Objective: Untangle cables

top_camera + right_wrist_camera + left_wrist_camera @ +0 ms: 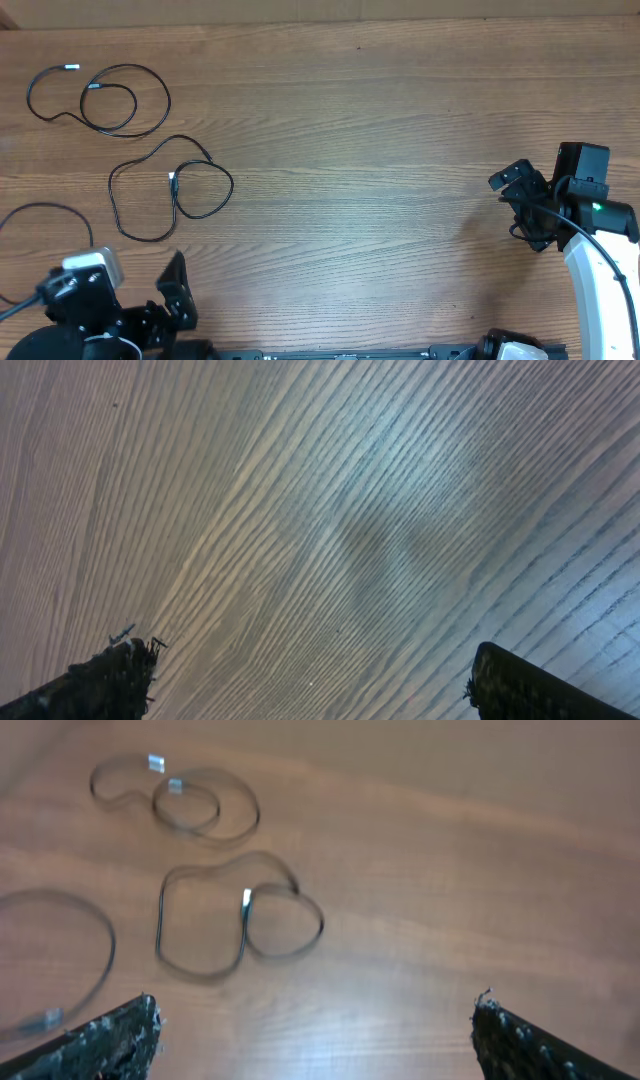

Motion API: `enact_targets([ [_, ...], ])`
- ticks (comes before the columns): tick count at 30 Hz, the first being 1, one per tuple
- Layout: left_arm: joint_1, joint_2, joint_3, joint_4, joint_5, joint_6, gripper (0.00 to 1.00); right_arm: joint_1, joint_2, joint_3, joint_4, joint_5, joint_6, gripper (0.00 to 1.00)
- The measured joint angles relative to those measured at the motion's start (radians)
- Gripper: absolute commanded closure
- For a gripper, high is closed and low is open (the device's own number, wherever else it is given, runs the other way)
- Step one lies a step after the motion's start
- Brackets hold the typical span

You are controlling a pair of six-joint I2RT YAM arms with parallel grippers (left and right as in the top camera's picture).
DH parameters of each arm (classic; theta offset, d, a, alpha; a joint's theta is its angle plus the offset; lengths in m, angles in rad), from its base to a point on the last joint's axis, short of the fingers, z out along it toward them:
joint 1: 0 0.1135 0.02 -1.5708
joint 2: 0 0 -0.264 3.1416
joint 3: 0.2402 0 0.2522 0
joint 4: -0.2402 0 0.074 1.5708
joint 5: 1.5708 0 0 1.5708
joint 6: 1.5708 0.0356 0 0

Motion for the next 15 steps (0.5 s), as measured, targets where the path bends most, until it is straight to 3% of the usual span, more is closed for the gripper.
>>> enact_targets([
  [8, 0.000, 0.000, 0.000, -0.211, 0.000, 0.000, 0.00, 0.000, 0.000, 0.000, 0.000, 0.000, 0.001, 0.00],
  [15, 0.000, -0.058, 0.000, -0.219, 0.000, 0.000, 0.00, 0.000, 0.000, -0.001, 0.000, 0.000, 0.000, 0.00],
])
